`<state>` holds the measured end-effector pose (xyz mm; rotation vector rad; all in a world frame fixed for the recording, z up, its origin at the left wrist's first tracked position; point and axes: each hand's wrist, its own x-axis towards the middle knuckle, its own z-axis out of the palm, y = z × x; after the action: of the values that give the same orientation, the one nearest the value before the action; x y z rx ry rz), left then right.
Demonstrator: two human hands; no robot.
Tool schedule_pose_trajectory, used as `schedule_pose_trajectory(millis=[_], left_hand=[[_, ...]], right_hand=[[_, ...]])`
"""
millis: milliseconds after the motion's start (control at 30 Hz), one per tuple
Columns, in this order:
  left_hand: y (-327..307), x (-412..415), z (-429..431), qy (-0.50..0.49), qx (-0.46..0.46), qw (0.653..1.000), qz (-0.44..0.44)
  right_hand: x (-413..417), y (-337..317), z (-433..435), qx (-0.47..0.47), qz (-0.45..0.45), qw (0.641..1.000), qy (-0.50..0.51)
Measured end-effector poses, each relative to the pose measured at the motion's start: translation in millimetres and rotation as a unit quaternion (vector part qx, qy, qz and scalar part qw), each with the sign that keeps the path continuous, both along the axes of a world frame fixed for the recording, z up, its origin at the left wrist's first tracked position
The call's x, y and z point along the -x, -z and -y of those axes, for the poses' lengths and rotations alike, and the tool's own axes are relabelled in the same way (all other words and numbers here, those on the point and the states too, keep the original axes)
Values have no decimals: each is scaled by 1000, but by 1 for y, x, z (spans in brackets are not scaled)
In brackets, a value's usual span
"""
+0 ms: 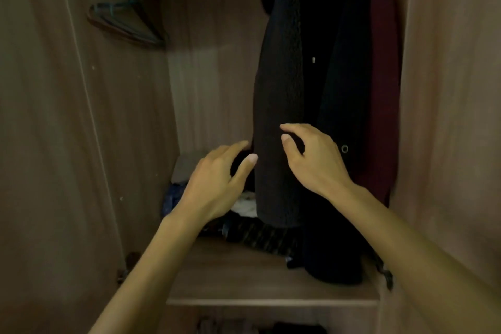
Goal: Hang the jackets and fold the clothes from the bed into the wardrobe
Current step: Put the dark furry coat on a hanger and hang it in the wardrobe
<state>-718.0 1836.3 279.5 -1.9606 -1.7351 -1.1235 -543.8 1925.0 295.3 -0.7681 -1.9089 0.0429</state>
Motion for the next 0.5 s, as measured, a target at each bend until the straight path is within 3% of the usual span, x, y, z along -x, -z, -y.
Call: schedule_pose_trajectory(millis=[500], left_hand=[[159,10,116,138,131,981,42]], right_hand=[[-32,168,159,110,-3,983,146]])
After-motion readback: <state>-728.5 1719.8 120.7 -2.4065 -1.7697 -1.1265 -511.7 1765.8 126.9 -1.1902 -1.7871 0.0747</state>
